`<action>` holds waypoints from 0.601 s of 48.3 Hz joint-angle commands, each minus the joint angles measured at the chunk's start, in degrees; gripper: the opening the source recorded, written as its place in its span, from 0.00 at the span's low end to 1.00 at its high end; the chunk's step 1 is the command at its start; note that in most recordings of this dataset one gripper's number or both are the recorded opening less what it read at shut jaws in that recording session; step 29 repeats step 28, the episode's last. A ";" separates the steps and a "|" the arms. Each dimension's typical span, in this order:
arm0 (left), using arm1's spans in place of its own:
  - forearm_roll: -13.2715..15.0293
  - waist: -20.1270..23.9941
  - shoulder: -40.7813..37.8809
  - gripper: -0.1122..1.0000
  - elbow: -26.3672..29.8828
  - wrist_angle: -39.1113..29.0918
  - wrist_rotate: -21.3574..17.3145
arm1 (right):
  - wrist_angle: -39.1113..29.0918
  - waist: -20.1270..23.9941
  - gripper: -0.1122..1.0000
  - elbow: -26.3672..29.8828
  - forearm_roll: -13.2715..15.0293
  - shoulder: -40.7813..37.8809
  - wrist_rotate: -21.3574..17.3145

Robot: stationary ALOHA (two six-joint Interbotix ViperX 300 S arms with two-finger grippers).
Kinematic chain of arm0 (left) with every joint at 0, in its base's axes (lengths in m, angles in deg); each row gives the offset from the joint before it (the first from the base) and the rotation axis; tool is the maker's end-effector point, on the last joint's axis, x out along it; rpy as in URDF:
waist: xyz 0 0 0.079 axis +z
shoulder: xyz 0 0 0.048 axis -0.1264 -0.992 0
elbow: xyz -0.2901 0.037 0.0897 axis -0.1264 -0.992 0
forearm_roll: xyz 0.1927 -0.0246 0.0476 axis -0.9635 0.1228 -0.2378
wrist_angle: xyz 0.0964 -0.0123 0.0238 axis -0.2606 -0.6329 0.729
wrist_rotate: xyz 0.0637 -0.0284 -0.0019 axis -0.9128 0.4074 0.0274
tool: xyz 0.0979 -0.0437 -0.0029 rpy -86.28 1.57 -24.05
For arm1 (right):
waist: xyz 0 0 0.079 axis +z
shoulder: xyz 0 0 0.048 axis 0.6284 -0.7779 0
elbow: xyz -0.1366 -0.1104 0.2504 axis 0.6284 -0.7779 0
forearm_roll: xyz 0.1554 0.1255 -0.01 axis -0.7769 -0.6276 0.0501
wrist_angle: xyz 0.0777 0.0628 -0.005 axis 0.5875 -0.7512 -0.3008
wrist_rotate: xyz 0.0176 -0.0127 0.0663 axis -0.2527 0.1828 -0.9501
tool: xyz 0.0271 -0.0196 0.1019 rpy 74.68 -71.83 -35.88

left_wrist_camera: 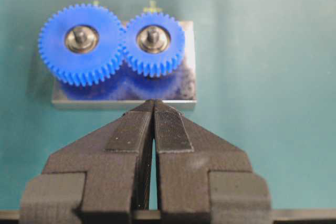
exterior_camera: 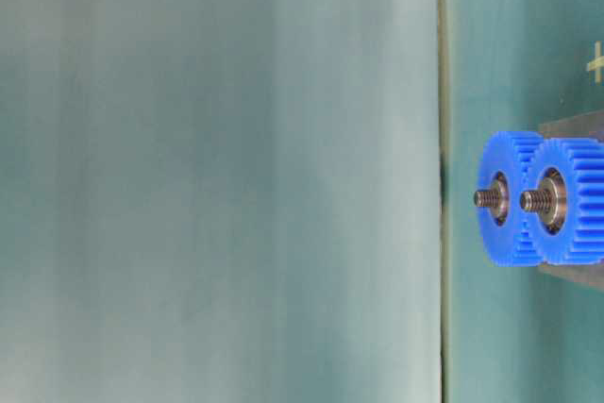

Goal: Insert the washer onto the shaft.

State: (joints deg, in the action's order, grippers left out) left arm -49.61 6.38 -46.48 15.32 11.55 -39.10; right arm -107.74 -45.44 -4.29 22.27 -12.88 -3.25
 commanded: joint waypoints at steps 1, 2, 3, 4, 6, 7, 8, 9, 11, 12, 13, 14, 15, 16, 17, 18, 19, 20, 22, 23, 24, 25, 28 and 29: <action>-0.18 -0.09 0.18 0.11 0.79 0.62 0.00 | 1.14 -0.09 0.27 0.35 -0.09 1.14 -0.62; -0.18 0.00 0.18 0.11 0.79 0.62 0.00 | 1.58 -0.09 0.27 0.26 -0.09 1.41 -0.62; -0.18 -0.09 0.18 0.11 0.79 0.79 0.00 | 1.93 -0.09 0.27 0.18 -0.09 1.58 -0.62; -0.09 -0.09 0.18 0.11 0.79 0.88 0.00 | 2.29 -0.09 0.27 -0.09 -0.09 1.93 -0.62; -0.18 -0.09 0.18 0.11 0.62 1.05 0.00 | 2.99 0.00 0.27 -0.44 -0.09 2.37 -0.62; -0.09 0.00 0.18 0.11 0.62 1.32 0.00 | 3.43 0.00 0.27 -0.62 -0.09 2.64 -0.62; -0.09 -0.09 0.18 0.11 0.53 1.41 0.00 | 3.87 0.00 0.27 -0.88 -0.18 2.90 -0.62; -0.09 -0.09 0.18 0.11 0.53 1.58 0.09 | 4.31 0.00 0.27 -1.05 -0.26 3.16 -0.70; -0.09 -0.09 0.18 0.11 0.35 1.93 0.09 | 5.01 0.18 0.27 -1.49 -0.44 3.69 -0.79; -0.18 -0.09 0.18 0.11 0.26 2.11 0.09 | 5.36 0.18 0.27 -1.76 -0.53 3.96 -0.97; -0.09 -0.09 0.18 0.11 0.18 2.29 0.09 | 5.63 0.26 0.27 -2.02 -0.62 4.22 -1.05; -0.18 -0.09 0.18 0.11 0.09 2.55 0.09 | 5.89 0.35 0.27 -2.20 -0.79 4.39 -1.32; -0.18 -0.09 0.18 0.11 0.09 2.64 0.09 | 6.15 0.35 0.27 -2.55 -0.79 4.57 -1.49; -0.18 -0.09 0.26 0.11 0.09 2.81 0.09 | 6.42 0.53 0.27 -2.72 -0.97 4.75 -1.76; -0.09 0.00 0.18 0.11 0.09 2.90 0.09 | 6.59 0.62 0.27 -2.99 -1.05 5.01 -1.93; -0.18 0.00 0.26 0.11 0.09 2.90 0.09 | 6.77 0.79 0.27 -3.16 -1.14 5.10 -2.20; -0.18 0.00 0.18 0.11 0.00 2.90 0.09 | 6.86 1.14 0.27 -3.43 -1.23 5.36 -2.55; -0.18 -0.09 0.26 0.11 0.09 2.90 0.09 | 7.03 1.41 0.27 -3.69 -1.32 5.45 -2.81; -0.09 0.00 0.26 0.11 0.00 2.90 0.09 | 7.12 1.93 0.27 -4.04 -1.32 5.54 -3.16; -0.18 -0.09 0.26 0.11 0.00 2.90 0.09 | 7.12 2.37 0.27 -4.31 -1.32 5.54 -3.25; -0.09 -0.09 0.35 0.11 0.00 2.90 0.09 | 7.12 2.72 0.27 -4.39 -1.41 5.45 -3.43; -0.18 -0.09 0.35 0.11 0.00 2.90 0.09 | 7.12 3.16 0.27 -4.57 -1.41 5.45 -3.60; -0.09 -0.09 0.44 0.11 0.00 2.90 0.09 | 7.12 4.22 0.27 -4.83 -1.58 5.45 -3.96; -0.09 -0.09 0.44 0.11 0.00 2.90 0.09 | 7.12 4.22 0.27 -4.83 -1.58 5.45 -3.96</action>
